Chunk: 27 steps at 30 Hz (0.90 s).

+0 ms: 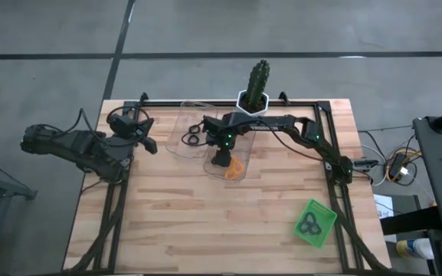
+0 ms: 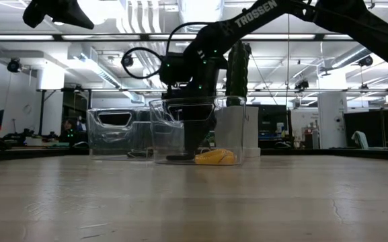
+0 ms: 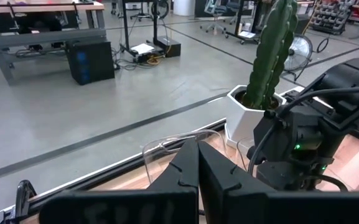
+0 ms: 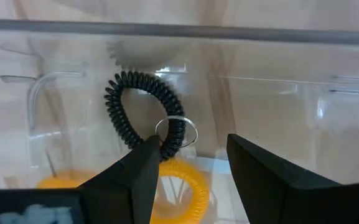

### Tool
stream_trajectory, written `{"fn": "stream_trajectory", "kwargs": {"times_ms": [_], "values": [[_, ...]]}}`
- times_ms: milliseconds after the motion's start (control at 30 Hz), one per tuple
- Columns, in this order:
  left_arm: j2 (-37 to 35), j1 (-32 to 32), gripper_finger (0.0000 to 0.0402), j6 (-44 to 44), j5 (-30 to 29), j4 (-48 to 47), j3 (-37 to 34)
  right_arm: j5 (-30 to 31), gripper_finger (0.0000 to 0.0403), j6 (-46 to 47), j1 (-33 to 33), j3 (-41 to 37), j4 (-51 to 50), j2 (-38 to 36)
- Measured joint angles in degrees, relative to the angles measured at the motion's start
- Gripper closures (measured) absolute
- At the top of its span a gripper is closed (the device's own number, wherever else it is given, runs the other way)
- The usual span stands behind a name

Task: Sort items
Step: Put the black keychain into the left transparent bin

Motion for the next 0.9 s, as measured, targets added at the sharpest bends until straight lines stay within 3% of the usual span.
{"fn": "stream_trajectory", "kwargs": {"times_ms": [900], "values": [[0.22, 0.0, 0.0401, -2.92, 0.0, -0.02, -1.01, 2.56, 0.0232, -2.75, 0.33, -1.38, 2.94, -0.04]]}}
